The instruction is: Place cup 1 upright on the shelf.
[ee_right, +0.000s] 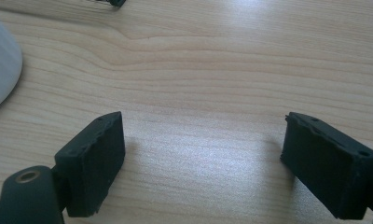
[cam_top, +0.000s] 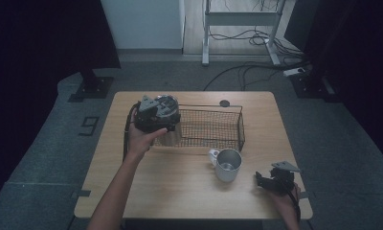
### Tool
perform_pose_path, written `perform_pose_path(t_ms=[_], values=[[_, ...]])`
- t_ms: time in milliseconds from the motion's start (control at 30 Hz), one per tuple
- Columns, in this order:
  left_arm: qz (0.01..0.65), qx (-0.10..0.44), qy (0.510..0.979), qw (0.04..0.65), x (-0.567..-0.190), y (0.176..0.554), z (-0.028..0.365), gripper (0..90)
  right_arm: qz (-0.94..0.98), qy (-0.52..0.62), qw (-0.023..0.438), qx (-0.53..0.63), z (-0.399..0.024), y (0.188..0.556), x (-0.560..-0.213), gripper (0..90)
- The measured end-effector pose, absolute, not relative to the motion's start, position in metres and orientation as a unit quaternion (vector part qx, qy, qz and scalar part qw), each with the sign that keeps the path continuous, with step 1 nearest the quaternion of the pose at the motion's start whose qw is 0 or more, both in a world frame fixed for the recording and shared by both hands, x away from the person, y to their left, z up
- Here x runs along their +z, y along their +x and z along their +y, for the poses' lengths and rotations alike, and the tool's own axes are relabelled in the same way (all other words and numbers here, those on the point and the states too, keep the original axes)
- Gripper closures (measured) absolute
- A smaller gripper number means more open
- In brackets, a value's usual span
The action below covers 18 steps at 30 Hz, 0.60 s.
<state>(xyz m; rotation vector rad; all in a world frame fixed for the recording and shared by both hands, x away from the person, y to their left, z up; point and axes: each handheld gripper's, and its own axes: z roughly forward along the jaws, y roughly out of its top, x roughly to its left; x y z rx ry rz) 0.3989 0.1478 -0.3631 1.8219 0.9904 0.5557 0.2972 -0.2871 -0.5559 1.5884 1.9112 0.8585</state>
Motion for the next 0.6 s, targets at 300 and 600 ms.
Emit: perform_pose_path(t_ms=[300,600], values=[[0.408,0.230,0.745,0.475,-0.3618,0.4063,0.1446,3.9,0.703,0.584,0.253,0.316,-0.2871,0.2972,-0.5559,13.0],[0.401,0.236,0.747,0.476,-0.3564,0.4081,0.1394,3.9,0.703,0.584,0.253,0.316,-0.2871,0.2972,-0.5559,13.1]])
